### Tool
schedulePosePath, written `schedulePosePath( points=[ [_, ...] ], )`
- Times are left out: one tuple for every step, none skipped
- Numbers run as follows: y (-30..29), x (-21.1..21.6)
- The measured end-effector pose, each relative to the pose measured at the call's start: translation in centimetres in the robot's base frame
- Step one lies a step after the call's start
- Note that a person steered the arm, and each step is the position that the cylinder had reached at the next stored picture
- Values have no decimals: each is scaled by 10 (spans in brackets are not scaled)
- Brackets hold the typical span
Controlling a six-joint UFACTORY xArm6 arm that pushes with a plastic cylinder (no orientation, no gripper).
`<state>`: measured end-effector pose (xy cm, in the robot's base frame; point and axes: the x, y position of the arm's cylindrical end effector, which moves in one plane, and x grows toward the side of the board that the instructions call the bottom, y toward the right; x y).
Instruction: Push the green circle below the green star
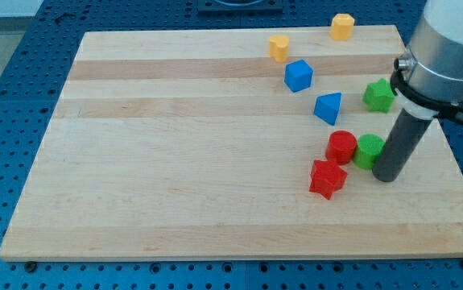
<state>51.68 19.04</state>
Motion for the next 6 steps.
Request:
schedulePosePath(
  points=[
    [-19,10],
    [-39,5],
    [-39,-7],
    [-34,-24],
    [-32,-41],
    [-21,-31]
  ],
)
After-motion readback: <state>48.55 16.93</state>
